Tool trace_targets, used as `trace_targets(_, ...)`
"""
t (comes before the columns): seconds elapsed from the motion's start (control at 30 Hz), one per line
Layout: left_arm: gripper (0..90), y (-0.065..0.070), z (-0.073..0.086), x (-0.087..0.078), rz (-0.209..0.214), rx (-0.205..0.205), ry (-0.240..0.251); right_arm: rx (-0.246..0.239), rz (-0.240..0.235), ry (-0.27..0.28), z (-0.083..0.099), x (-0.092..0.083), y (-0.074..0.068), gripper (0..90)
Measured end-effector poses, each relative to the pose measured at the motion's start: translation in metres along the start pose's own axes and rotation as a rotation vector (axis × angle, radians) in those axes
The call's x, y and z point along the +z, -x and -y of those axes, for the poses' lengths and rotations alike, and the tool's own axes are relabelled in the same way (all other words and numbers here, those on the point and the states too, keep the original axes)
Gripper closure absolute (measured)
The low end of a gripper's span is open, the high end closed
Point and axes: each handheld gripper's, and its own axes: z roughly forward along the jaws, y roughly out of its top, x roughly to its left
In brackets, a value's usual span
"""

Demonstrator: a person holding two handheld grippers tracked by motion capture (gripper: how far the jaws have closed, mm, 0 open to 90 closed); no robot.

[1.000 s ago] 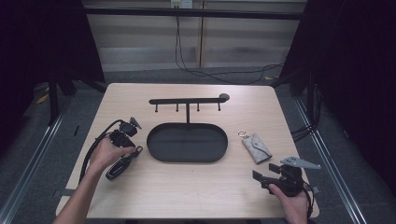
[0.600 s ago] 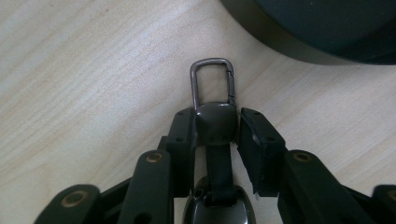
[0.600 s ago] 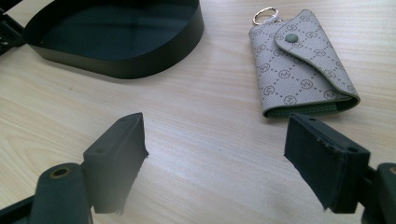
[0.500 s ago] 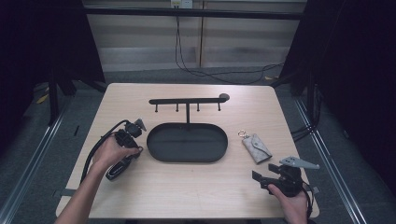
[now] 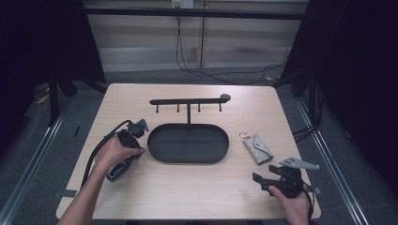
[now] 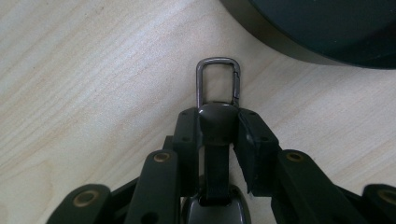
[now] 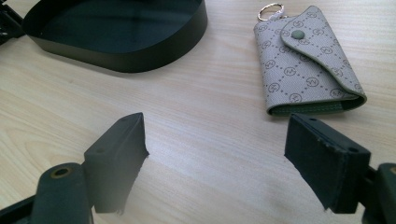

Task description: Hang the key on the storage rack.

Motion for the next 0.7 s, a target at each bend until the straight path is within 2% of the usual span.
trace_targets(0.07, 70.9, 0.000, -0.001, 0.000, 0.008, -0.033, -0.008, 0.002, 0.000, -0.001, 0.000, 0.000, 0.000, 20.3)
trace_targets(0.2, 70.9, -0.002, -0.002, 0.000, 0.011, -0.026, -0.017, 0.006, 0.001, -0.005, 0.000, 0.001, 0.000, 20.3)
trace_targets(0.27, 70.9, -0.002, 0.000, 0.000, 0.032, -0.046, -0.009, 0.003, 0.006, 0.004, -0.001, 0.000, 0.000, 20.5)
trace_targets(0.33, 70.9, -0.002, 0.001, 0.000, 0.038, -0.041, -0.011, 0.007, 0.006, 0.005, -0.001, 0.001, 0.001, 20.5)
trace_targets(0.37, 70.9, -0.003, 0.001, -0.001, 0.041, -0.024, -0.008, 0.007, 0.006, 0.005, -0.001, 0.001, 0.001, 20.5)
trace_targets(0.4, 70.9, -0.001, 0.002, -0.003, 0.032, -0.041, -0.004, 0.008, 0.005, 0.004, -0.001, 0.001, 0.001, 20.5)
trace_targets(0.47, 71.0, 0.001, 0.003, -0.006, 0.031, -0.042, 0.012, 0.007, 0.005, 0.002, -0.001, 0.001, 0.000, 20.5)
trace_targets(0.5, 70.9, 0.001, 0.004, -0.008, 0.034, -0.022, 0.013, 0.005, 0.004, 0.000, -0.001, 0.001, 0.000, 20.5)
trace_targets(0.63, 71.0, 0.000, 0.006, -0.014, 0.032, -0.027, 0.026, 0.001, 0.002, 0.000, -0.001, 0.001, -0.001, 20.5)
trace_targets(0.7, 71.0, -0.003, 0.008, -0.018, 0.045, -0.046, 0.039, 0.001, 0.002, 0.000, -0.001, 0.001, 0.000, 20.5)
